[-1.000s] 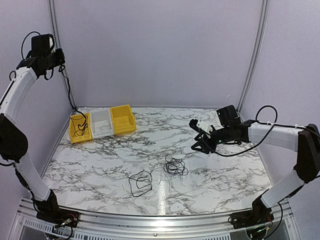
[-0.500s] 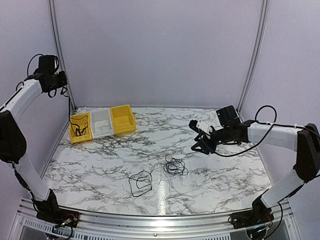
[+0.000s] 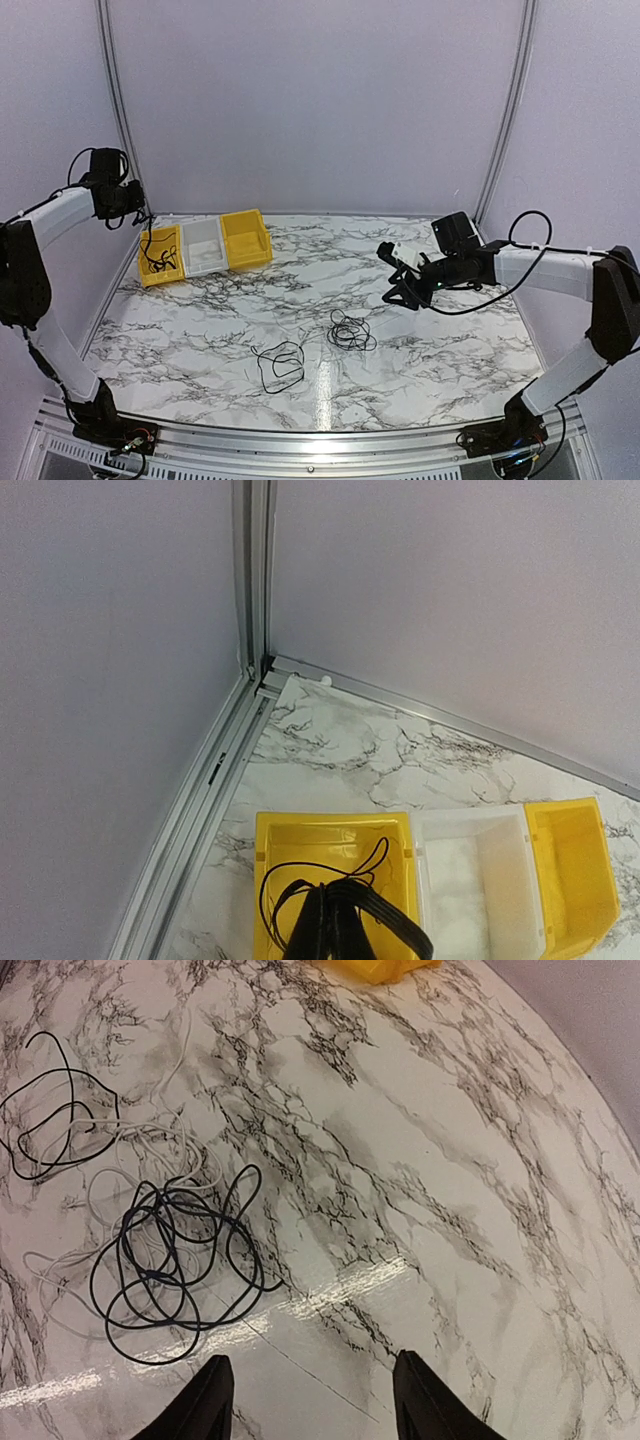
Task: Untangle the cables
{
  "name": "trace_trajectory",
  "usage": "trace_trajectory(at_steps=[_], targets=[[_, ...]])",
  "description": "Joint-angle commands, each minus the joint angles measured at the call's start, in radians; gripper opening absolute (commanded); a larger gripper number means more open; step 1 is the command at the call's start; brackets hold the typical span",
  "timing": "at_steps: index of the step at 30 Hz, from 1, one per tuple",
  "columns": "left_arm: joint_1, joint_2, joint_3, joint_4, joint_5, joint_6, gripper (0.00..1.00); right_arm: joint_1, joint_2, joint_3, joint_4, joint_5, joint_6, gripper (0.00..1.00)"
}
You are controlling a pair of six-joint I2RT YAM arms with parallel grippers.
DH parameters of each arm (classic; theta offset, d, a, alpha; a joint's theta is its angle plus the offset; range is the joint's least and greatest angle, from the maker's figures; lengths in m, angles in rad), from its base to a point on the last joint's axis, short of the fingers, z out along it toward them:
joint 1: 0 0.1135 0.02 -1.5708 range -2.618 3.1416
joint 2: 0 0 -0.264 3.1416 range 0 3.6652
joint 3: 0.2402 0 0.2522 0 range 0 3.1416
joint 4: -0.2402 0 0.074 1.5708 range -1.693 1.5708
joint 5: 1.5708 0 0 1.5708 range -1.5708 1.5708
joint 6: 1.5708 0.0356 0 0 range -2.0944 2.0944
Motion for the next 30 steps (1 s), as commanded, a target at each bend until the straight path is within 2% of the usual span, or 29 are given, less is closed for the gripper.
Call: trace_trajectory(at_steps=[1,4,14,24,30], targets=[[-0.008,-0.044,-0.084,0.072,0.043,-0.043,0.00,-0.007,0.021,0.011,-0.012,-0.001,-0.017,0.55],[-0.013,-0.025,-0.133,0.095,0.050,-0.052,0.00,-0.007,0.031,0.015,-0.019,-0.002,-0.022,0.55],[-0.043,0.109,-0.158,0.124,0.089,-0.089,0.00,-0.007,0.060,0.026,-0.039,-0.002,-0.029,0.55],[-0.050,0.253,-0.065,0.133,0.037,-0.058,0.00,-0.007,0.069,0.028,-0.044,0.007,-0.037,0.55],[-0.049,0.282,-0.024,0.116,-0.018,-0.034,0.00,-0.007,0.076,0.030,-0.048,0.008,-0.038,0.55]])
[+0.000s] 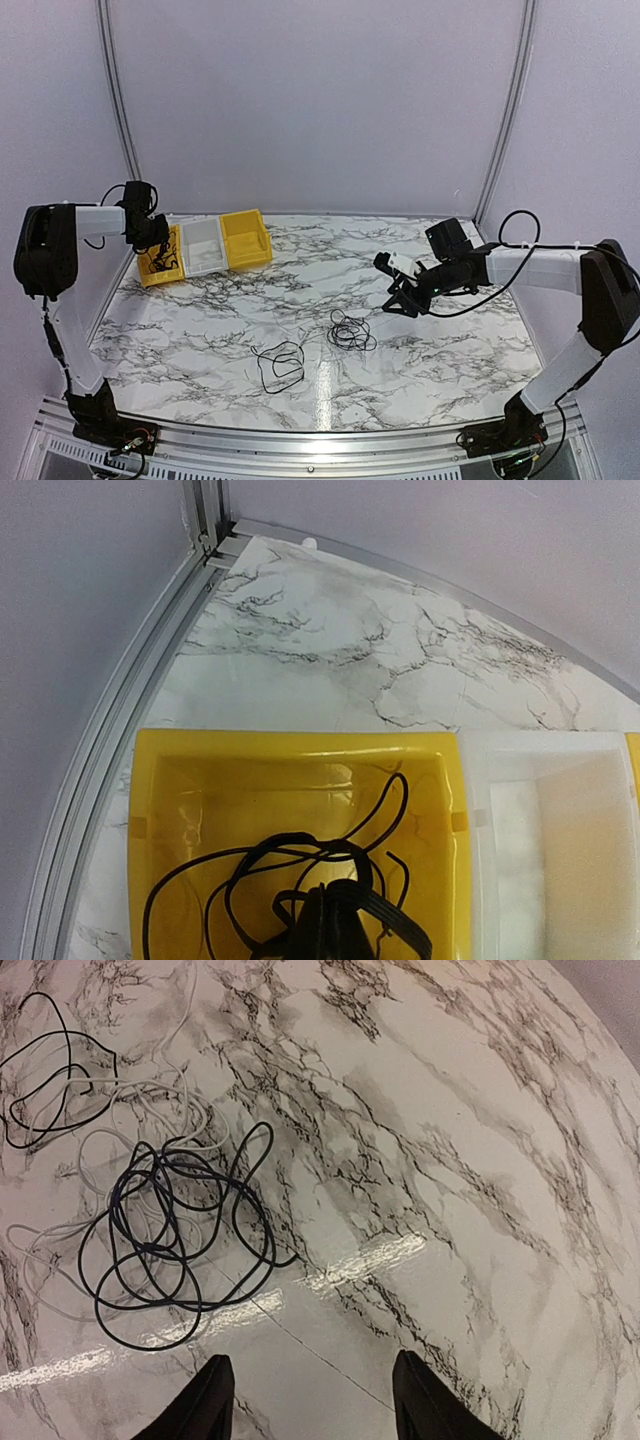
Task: Untangle the cables
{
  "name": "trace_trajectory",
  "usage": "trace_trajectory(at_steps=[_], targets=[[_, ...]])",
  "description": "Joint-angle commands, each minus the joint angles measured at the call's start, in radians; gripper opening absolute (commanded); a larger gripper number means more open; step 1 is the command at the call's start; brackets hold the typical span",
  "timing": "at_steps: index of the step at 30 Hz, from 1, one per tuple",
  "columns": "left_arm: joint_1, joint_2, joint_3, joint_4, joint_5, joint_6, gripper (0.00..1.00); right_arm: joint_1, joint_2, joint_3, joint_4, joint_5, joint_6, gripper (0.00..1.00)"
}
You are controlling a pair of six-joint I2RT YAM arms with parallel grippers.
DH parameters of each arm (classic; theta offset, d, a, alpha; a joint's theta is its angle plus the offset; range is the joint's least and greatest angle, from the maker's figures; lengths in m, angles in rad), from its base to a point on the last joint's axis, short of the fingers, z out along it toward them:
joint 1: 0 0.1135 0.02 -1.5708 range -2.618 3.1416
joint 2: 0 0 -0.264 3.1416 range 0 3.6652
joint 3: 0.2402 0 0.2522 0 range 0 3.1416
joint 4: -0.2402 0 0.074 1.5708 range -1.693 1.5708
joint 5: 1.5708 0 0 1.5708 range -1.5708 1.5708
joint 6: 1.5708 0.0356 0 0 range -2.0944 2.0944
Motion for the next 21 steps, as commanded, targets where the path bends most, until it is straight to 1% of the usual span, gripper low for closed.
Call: trace_trajectory(at_steps=[1,12,16,17,21], targets=[[0.001,0.013,0.046,-0.001,-0.055,0.036,0.00,-0.008,0.013,0.030,-0.019,0.005,-0.014,0.55],[-0.005,0.071,0.072,-0.023,-0.039,0.076,0.00,-0.008,0.032,0.038,-0.030,0.002,-0.017,0.55],[-0.006,0.059,0.076,-0.034,-0.042,0.075,0.00,-0.008,0.023,0.038,-0.031,0.001,-0.017,0.55],[-0.005,0.050,0.079,-0.038,-0.047,0.073,0.07,-0.007,0.022,0.038,-0.030,0.002,-0.018,0.55],[-0.005,0.013,0.099,-0.067,-0.086,0.078,0.20,-0.007,0.021,0.038,-0.032,-0.001,-0.018,0.55]])
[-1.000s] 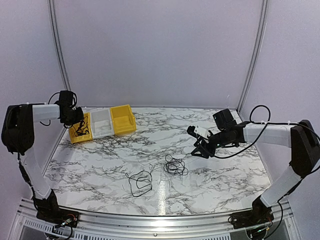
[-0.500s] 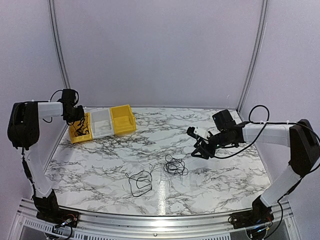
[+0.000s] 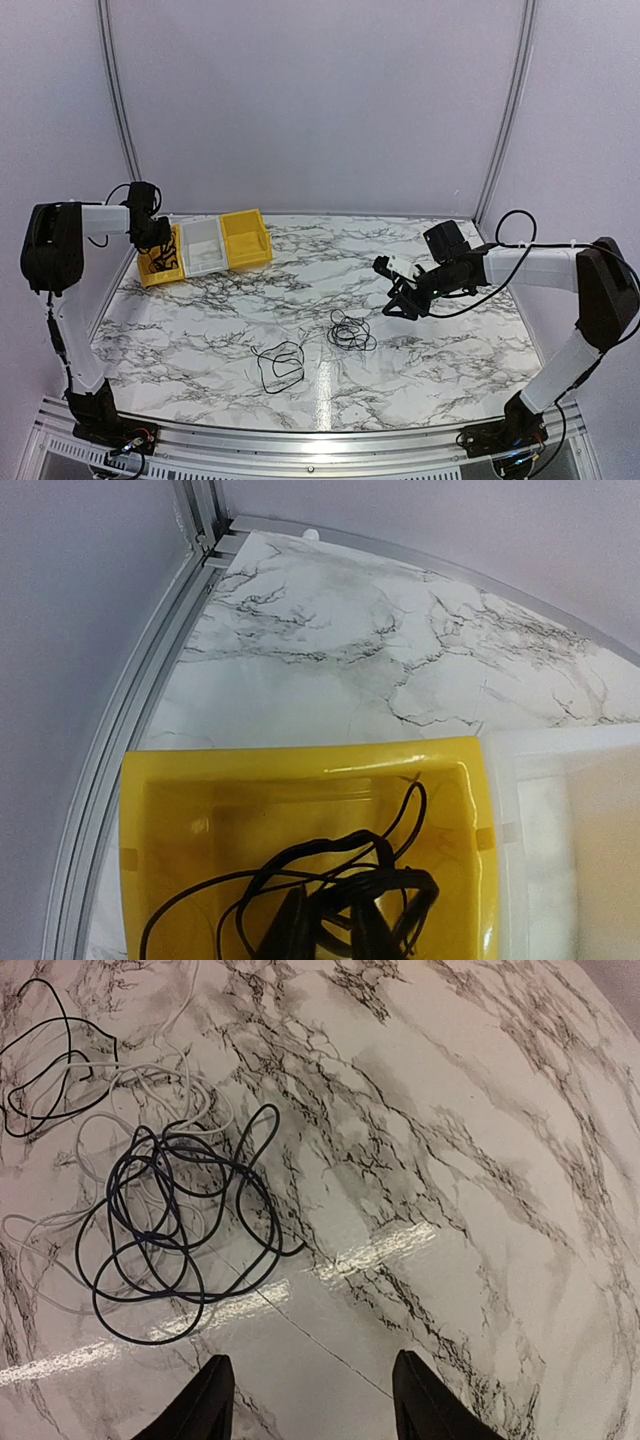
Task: Untangle the cables
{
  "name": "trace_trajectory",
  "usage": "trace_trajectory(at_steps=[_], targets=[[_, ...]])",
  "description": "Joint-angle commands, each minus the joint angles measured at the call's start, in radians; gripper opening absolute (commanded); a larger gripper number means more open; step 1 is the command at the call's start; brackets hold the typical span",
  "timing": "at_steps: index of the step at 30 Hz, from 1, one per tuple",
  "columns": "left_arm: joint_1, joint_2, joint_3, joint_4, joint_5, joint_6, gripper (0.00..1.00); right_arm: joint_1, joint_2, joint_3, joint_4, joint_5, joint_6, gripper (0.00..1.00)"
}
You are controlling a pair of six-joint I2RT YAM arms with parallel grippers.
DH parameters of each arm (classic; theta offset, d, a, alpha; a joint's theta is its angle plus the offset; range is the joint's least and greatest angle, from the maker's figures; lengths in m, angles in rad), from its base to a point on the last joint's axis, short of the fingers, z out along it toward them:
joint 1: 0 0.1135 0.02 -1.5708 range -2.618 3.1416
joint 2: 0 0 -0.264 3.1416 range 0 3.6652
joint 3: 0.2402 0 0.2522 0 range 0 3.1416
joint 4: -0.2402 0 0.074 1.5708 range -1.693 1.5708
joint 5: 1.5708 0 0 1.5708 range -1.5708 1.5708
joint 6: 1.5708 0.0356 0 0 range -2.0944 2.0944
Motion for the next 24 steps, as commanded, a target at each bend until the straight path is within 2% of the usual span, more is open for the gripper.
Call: trace_trajectory(at_steps=[1,5,9,13,17,20,24], targets=[[-0.002,-0.061,0.047,-0.057,-0.071,0.017,0.24,-0.007,0.000,0.035,-0.014,-0.003,-0.014,0.55],[0.007,-0.124,0.053,-0.077,-0.132,0.033,0.36,-0.007,0.001,0.036,-0.017,-0.006,-0.017,0.55],[0.012,-0.192,0.045,-0.099,-0.109,0.019,0.43,-0.008,-0.001,0.038,-0.020,-0.007,-0.020,0.55],[0.011,-0.247,0.017,-0.148,-0.010,-0.019,0.45,-0.008,-0.002,0.038,-0.023,-0.005,-0.024,0.55],[-0.003,-0.366,-0.099,-0.146,0.102,-0.057,0.44,-0.007,-0.003,0.038,-0.026,-0.009,-0.026,0.55],[-0.104,-0.494,-0.213,-0.145,0.196,-0.084,0.44,-0.004,-0.013,0.035,-0.026,-0.032,-0.032,0.54],[-0.299,-0.669,-0.365,-0.151,0.263,-0.116,0.46,0.025,-0.043,0.026,-0.008,-0.025,-0.036,0.52]])
